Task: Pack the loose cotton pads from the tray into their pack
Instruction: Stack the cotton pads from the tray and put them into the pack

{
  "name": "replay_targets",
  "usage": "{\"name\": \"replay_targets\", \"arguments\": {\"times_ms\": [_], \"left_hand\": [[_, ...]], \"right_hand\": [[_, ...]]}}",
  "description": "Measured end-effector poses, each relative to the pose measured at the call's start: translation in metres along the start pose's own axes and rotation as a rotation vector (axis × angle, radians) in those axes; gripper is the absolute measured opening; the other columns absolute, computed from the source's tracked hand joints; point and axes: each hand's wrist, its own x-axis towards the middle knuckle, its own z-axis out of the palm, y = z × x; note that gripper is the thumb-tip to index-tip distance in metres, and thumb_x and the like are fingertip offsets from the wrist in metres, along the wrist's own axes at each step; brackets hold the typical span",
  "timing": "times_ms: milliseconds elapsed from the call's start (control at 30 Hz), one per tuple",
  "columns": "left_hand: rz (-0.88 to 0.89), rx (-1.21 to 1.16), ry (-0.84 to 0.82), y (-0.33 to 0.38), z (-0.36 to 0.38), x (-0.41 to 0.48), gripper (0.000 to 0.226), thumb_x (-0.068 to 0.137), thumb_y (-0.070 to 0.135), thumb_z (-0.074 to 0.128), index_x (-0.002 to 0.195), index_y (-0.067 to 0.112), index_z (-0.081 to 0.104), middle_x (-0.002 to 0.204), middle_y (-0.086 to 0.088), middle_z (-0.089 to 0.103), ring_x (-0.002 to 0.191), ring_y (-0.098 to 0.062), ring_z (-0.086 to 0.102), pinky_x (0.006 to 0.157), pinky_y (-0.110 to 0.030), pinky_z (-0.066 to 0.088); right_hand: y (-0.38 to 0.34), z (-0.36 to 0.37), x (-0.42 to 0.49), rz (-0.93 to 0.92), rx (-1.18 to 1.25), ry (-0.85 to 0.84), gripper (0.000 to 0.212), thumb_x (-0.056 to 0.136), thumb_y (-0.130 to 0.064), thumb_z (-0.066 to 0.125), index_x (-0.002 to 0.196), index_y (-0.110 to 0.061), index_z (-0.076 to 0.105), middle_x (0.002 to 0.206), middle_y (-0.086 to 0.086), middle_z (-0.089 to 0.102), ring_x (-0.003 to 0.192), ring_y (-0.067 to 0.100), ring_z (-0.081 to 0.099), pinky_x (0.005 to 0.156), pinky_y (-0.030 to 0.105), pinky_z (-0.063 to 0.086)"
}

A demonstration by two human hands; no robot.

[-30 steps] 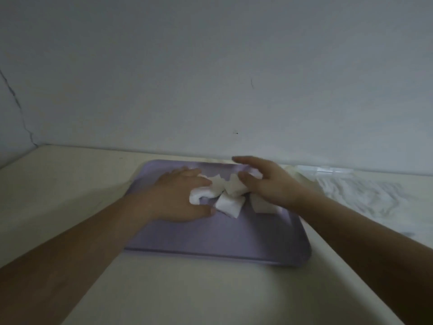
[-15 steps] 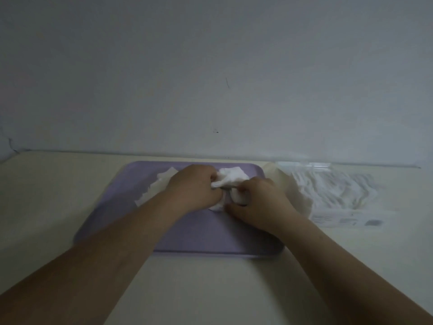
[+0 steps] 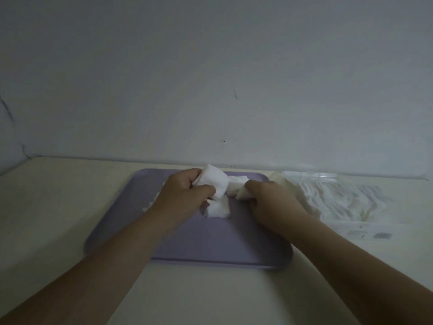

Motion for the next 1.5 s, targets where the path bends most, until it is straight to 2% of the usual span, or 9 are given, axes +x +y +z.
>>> {"name": "replay_targets", "arguments": {"times_ms": [133, 233, 367, 500, 700, 967, 1233, 1400, 1500], "left_hand": [[-0.107, -0.217, -0.078, -0.003, 0.004, -0.016, 0.023, 0.09, -0.008, 0.063, 0.103, 0.009, 0.073, 0.09, -0.011, 0.079, 0.077, -0.026, 0.073, 0.067, -0.036, 0.061], [-0.128, -0.303, -0.152, -0.009, 0.016, -0.021, 0.018, 0.084, -0.005, 0.068, 0.093, 0.01, 0.074, 0.091, -0.011, 0.078, 0.085, -0.03, 0.074, 0.075, -0.043, 0.063], [-0.056, -0.289, -0.221, -0.02, 0.023, -0.021, 0.022, 0.082, -0.001, 0.069, 0.098, 0.012, 0.08, 0.098, -0.013, 0.08, 0.092, -0.024, 0.076, 0.076, -0.033, 0.061], [0.012, -0.255, -0.286, -0.022, 0.022, -0.024, 0.025, 0.088, -0.008, 0.068, 0.094, 0.014, 0.079, 0.088, -0.001, 0.08, 0.082, -0.011, 0.073, 0.072, -0.022, 0.057], [0.172, -0.067, -0.223, -0.03, 0.027, -0.022, 0.018, 0.083, 0.012, 0.073, 0.089, 0.028, 0.075, 0.087, 0.002, 0.077, 0.08, -0.015, 0.067, 0.081, -0.046, 0.057], [0.245, 0.038, -0.245, -0.035, 0.025, -0.019, 0.015, 0.076, 0.019, 0.073, 0.083, 0.03, 0.078, 0.092, -0.002, 0.073, 0.089, -0.027, 0.069, 0.079, -0.038, 0.054], [0.215, 0.025, -0.166, -0.039, 0.028, -0.02, 0.025, 0.084, 0.007, 0.079, 0.09, 0.031, 0.074, 0.089, 0.0, 0.079, 0.085, -0.023, 0.074, 0.086, -0.045, 0.059], [0.231, 0.027, -0.18, -0.042, 0.028, -0.019, 0.033, 0.084, 0.001, 0.079, 0.085, 0.034, 0.074, 0.088, 0.004, 0.079, 0.082, -0.012, 0.072, 0.083, -0.034, 0.06], [0.261, 0.04, -0.168, -0.043, 0.028, -0.017, 0.029, 0.082, 0.006, 0.082, 0.087, 0.033, 0.073, 0.087, 0.003, 0.078, 0.079, -0.015, 0.073, 0.079, -0.034, 0.061]], "right_hand": [[-0.004, -0.014, -0.014, 0.134, 0.479, 0.087, 0.008, 0.088, -0.014, 0.063, 0.085, -0.009, 0.069, 0.078, 0.014, 0.071, 0.072, 0.026, 0.066, 0.064, 0.033, 0.046], [-0.006, -0.012, -0.032, 0.188, 0.859, 0.048, 0.01, 0.088, -0.008, 0.07, 0.08, -0.004, 0.072, 0.072, 0.02, 0.072, 0.057, 0.015, 0.062, 0.056, 0.031, 0.049], [-0.003, 0.004, -0.044, 0.122, 0.714, 0.225, 0.017, 0.087, -0.021, 0.078, 0.074, -0.014, 0.069, 0.059, -0.001, 0.059, 0.055, 0.001, 0.047, 0.054, 0.015, 0.037], [0.0, 0.012, -0.05, 0.077, 0.676, 0.28, 0.008, 0.09, -0.018, 0.073, 0.082, -0.019, 0.073, 0.07, -0.005, 0.07, 0.064, -0.003, 0.056, 0.059, 0.013, 0.043], [0.002, 0.012, -0.048, 0.052, 0.807, 0.166, 0.017, 0.09, -0.01, 0.073, 0.093, -0.025, 0.081, 0.085, -0.01, 0.079, 0.078, 0.007, 0.071, 0.072, 0.023, 0.054], [0.004, 0.013, -0.049, 0.074, 0.864, 0.203, 0.015, 0.092, -0.01, 0.073, 0.094, -0.022, 0.082, 0.088, -0.015, 0.08, 0.086, -0.004, 0.072, 0.075, 0.01, 0.05], [0.008, 0.019, -0.05, 0.049, 0.947, 0.133, 0.02, 0.091, -0.002, 0.071, 0.091, -0.019, 0.081, 0.089, -0.001, 0.081, 0.086, 0.021, 0.076, 0.082, 0.036, 0.059], [0.009, 0.017, -0.051, 0.033, 1.084, 0.062, 0.017, 0.097, -0.004, 0.065, 0.098, -0.011, 0.08, 0.097, 0.012, 0.079, 0.089, 0.015, 0.07, 0.086, 0.034, 0.053], [0.009, 0.011, -0.054, -0.002, 1.139, -0.036, 0.018, 0.089, -0.023, 0.074, 0.101, -0.01, 0.078, 0.1, 0.017, 0.076, 0.089, 0.012, 0.066, 0.083, 0.026, 0.051]]}}
